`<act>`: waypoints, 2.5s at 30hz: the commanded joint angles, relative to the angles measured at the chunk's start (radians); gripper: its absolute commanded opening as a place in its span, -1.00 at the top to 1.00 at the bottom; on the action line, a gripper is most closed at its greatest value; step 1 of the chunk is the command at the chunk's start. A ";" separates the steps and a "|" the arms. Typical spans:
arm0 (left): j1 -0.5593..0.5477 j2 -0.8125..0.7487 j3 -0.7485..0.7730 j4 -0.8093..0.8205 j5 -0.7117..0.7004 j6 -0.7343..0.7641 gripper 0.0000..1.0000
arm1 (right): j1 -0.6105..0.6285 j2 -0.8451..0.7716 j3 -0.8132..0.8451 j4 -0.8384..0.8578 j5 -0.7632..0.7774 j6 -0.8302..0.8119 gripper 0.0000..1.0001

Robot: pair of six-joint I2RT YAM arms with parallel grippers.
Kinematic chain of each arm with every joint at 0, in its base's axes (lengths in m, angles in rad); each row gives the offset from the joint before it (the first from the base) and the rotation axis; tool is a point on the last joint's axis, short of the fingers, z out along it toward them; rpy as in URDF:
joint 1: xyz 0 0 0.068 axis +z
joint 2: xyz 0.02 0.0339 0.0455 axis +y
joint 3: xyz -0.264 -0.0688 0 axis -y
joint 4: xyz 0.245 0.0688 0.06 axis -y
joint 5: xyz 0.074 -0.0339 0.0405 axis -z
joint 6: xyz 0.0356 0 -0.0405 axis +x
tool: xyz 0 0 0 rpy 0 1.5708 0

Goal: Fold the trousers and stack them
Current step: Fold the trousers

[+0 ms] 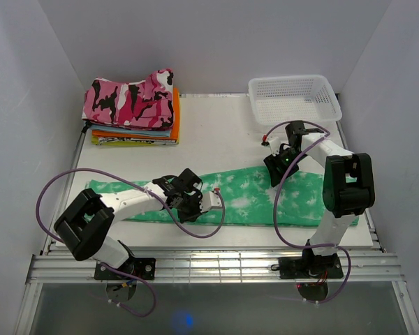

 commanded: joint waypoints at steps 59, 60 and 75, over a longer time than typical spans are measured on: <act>0.963 0.146 0.580 -0.535 0.025 -0.040 -0.10 | -0.180 -0.087 -0.082 -0.159 0.025 -0.236 -0.25; 1.026 0.174 0.628 -0.563 0.014 -0.014 -0.09 | -0.179 -0.075 -0.074 -0.167 0.021 -0.239 -0.24; 1.343 0.351 0.682 -0.615 -0.081 0.269 0.04 | -0.179 0.127 0.150 -0.307 0.051 -0.196 -0.23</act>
